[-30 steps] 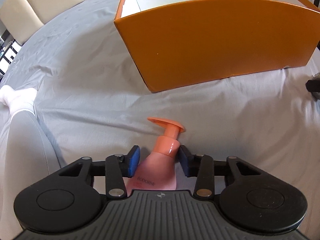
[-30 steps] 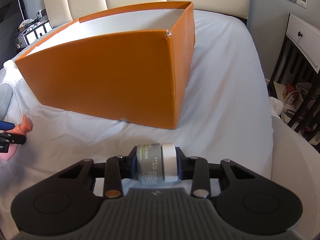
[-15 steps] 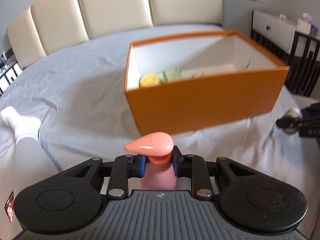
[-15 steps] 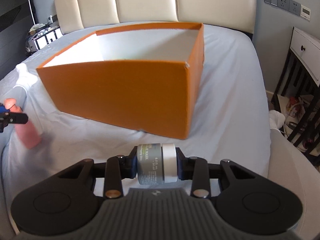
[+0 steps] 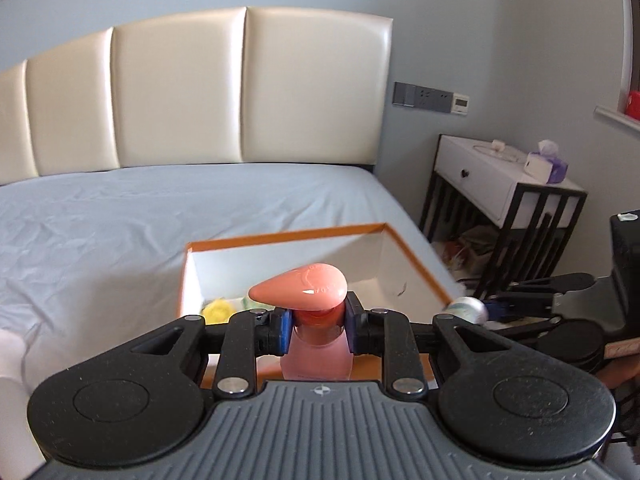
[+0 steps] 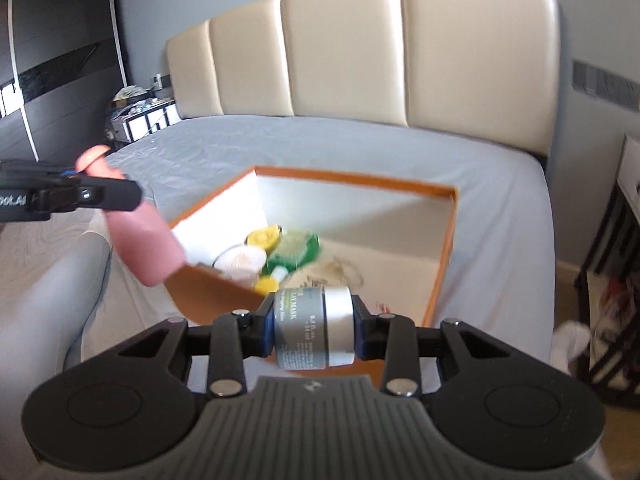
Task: Organize rigid objects
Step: 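Lower the pink pump bottle into the box with the left tool while the right tool lowers the grey jar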
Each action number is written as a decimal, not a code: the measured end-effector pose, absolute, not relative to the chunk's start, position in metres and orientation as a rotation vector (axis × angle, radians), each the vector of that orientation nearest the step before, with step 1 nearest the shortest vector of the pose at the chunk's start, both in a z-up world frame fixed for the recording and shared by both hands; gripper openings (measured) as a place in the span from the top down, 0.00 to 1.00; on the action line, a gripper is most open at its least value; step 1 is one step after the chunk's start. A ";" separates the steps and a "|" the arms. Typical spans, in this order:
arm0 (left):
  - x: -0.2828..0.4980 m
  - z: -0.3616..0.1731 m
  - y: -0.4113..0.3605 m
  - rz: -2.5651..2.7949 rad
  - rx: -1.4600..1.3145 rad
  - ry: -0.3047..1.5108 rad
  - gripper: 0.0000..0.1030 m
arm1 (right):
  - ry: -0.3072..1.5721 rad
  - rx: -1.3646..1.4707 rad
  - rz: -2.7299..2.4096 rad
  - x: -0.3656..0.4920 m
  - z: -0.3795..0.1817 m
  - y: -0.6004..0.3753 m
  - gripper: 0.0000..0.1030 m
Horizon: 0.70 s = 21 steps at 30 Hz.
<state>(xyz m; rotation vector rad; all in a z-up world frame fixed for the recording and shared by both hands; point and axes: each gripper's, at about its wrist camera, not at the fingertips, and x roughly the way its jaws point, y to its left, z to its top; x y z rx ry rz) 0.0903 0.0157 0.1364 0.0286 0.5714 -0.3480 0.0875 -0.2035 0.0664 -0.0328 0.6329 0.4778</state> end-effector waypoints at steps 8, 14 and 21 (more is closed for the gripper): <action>0.177 0.117 -0.015 -0.397 0.087 0.638 0.73 | 0.708 -0.292 0.528 0.175 0.070 -0.174 0.66; 0.237 0.073 -0.020 -0.372 0.123 0.748 0.73 | 0.825 -0.422 0.607 0.233 0.044 -0.158 0.66; 0.275 0.041 -0.013 -0.351 0.077 0.816 0.73 | 0.989 -0.473 0.617 0.288 0.008 -0.144 0.66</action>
